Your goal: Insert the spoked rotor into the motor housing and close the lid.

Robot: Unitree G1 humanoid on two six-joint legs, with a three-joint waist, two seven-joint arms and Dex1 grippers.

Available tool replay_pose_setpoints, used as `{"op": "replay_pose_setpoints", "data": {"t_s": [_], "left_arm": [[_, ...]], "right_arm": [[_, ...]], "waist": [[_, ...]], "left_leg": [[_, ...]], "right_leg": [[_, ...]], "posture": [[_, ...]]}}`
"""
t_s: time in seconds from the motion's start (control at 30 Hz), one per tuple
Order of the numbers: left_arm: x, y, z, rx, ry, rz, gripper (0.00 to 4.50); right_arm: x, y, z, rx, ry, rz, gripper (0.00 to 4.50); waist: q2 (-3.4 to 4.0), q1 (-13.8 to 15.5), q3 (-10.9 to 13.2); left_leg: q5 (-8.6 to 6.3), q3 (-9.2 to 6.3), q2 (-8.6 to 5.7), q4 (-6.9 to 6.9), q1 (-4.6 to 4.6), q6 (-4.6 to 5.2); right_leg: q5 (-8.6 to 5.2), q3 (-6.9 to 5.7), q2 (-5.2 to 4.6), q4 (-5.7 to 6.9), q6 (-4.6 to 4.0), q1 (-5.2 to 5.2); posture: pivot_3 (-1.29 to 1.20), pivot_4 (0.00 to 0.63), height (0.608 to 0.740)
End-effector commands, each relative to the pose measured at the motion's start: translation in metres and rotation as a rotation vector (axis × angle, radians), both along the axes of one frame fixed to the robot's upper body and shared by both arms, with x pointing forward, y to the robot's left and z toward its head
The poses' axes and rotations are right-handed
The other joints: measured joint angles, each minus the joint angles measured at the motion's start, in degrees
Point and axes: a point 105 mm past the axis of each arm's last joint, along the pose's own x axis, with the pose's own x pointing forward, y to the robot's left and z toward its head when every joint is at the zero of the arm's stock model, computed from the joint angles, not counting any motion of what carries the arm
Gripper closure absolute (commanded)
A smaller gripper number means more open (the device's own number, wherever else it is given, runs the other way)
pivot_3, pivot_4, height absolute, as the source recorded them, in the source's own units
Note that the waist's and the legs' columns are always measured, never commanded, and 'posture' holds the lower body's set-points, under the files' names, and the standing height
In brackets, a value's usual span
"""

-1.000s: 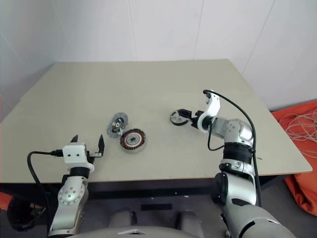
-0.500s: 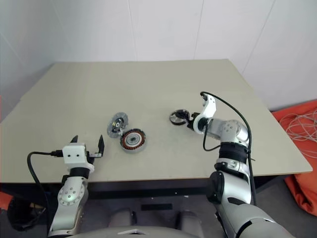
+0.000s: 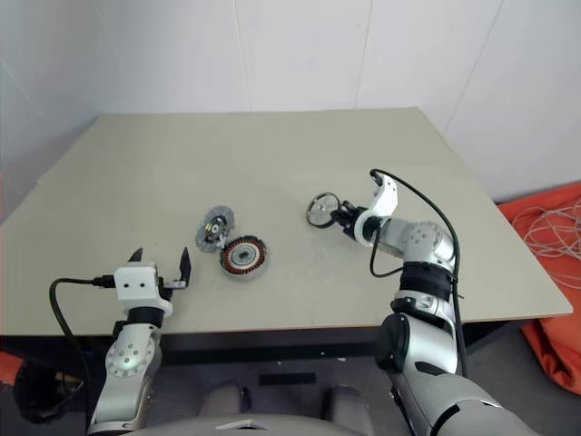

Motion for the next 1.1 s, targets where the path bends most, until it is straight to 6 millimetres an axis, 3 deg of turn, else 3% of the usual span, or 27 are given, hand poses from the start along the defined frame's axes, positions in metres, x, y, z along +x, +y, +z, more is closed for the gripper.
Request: {"op": "replay_pose_setpoints", "data": {"t_s": [0.03, 0.33, 0.53, 0.8, 1.1], "left_arm": [[0.001, 0.001, 0.014, 0.019, -0.057, 0.000, 0.00], [0.001, 0.000, 0.013, 0.017, -0.055, -0.003, 0.00], [0.002, -0.003, 0.014, 0.013, -0.060, -0.020, 0.00], [0.000, -0.002, 0.015, 0.014, -0.062, -0.015, 0.00], [-0.008, -0.010, 0.013, 0.008, -0.047, -0.107, 0.00]], "right_arm": [[-0.003, 0.015, 0.027, 0.110, -0.075, 0.101, 4.21], [-0.053, 0.052, 0.045, 0.337, -0.030, 0.455, 4.21], [-0.083, 0.077, 0.028, 0.398, 0.053, 0.632, 4.21], [-0.090, 0.113, 0.017, 0.410, 0.136, 0.699, 4.21], [-0.080, 0.122, 0.013, 0.395, 0.136, 0.654, 4.21]], "waist": [[0.02, 0.0, 0.0], [0.09, 0.1, 0.1], [0.09, 0.4, 0.1], [0.10, 0.3, 0.1], [0.08, 0.4, 0.1]], "left_leg": [[0.00, 0.00, 0.00, 0.00, 0.00, 0.00], [0.00, -0.01, 0.00, -0.03, 0.00, 0.00], [0.00, -0.02, 0.00, -0.03, 0.01, -0.01], [0.03, -0.02, 0.00, -0.03, -0.02, -0.05], [0.03, -0.04, 0.01, -0.10, -0.09, -0.05]], "right_leg": [[0.00, 0.00, 0.00, 0.00, 0.00, 0.00], [0.00, 0.00, 0.00, -0.02, 0.00, 0.02], [-0.01, 0.00, -0.01, -0.05, 0.02, 0.03], [-0.01, 0.00, -0.01, -0.05, 0.02, -0.01], [-0.02, 0.00, -0.05, -0.10, 0.04, -0.07]], "posture": [[0.00, 0.000, 0.740], [0.00, 0.000, 0.740], [0.00, 0.000, 0.740], [0.00, 0.000, 0.740], [0.00, 0.000, 0.740]]}}
